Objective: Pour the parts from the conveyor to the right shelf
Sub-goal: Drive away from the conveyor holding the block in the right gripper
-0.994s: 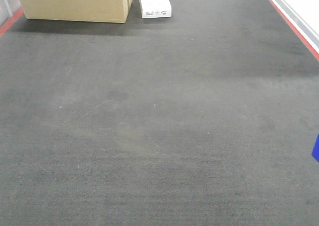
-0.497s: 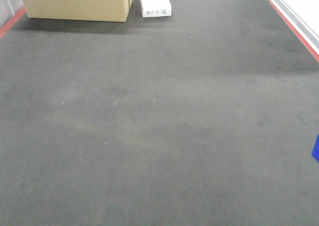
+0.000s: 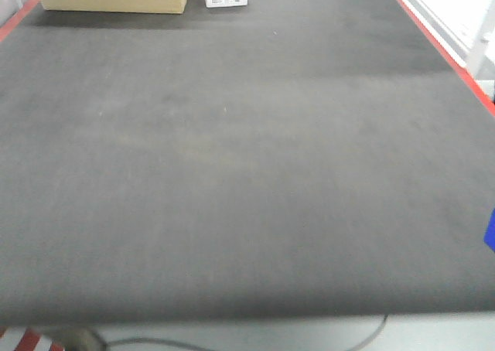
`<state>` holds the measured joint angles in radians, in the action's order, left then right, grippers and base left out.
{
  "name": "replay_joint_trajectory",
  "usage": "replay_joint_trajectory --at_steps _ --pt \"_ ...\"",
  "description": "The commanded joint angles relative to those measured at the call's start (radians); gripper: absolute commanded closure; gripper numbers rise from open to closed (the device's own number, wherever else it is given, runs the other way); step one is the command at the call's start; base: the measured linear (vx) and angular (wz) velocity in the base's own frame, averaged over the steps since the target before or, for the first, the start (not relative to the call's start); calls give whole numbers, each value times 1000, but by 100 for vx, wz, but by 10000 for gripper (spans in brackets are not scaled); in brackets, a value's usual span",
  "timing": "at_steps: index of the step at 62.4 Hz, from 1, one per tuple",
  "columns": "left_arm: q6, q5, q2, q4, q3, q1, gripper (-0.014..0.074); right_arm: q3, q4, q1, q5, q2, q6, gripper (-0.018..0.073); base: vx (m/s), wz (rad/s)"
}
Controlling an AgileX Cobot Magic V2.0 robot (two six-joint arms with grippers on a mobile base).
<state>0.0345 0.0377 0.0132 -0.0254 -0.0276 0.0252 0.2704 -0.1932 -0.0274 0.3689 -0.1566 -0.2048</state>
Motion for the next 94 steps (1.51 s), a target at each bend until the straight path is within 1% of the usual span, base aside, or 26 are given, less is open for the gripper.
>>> replay_joint_trajectory --at_steps 1,33,59,71,94 --pt "-3 -75 13 3 -31 0 603 30 -2 1 -78 -8 -6 568 -44 -6" --pt "-3 -75 13 3 -31 0 603 30 -2 1 -78 -8 -6 568 -44 3" --pt "-3 -75 13 3 -31 0 603 30 -2 1 -78 -8 -6 568 -31 -5" --pt "-3 -75 13 3 -31 0 603 30 -2 1 -78 -8 -6 568 -20 -56" --pt "-3 -75 13 3 -31 0 603 30 -2 1 -78 -8 -6 568 -19 -98"
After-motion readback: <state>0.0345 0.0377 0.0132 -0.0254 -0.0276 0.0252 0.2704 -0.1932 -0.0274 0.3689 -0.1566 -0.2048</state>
